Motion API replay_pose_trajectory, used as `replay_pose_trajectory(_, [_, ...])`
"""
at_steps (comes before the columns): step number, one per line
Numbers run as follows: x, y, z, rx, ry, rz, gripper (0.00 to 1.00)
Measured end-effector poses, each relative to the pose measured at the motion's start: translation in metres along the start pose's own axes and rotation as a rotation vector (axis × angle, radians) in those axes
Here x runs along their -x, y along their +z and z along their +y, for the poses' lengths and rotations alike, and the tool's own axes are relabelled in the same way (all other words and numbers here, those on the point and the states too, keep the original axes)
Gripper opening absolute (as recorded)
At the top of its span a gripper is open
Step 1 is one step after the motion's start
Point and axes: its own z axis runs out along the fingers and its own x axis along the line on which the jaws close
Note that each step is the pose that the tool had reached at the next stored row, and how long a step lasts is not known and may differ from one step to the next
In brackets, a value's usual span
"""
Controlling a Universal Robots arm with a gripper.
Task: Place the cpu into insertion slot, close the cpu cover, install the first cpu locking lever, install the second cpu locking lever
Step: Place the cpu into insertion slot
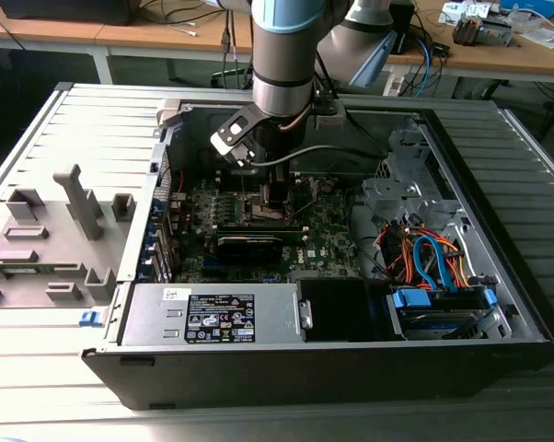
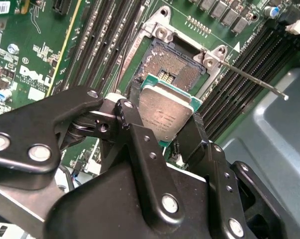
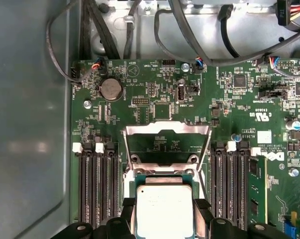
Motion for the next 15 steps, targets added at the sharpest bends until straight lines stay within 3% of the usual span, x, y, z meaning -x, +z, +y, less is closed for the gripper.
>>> replay_pose_trajectory(9, [0.0033,0.0044,-0.0071,-0.0001,0.000,-0.0006,0.55])
replay_pose_trajectory(15, [0.0037,0.0132,-0.0095,0.0000,0.000,-0.0086,0.55])
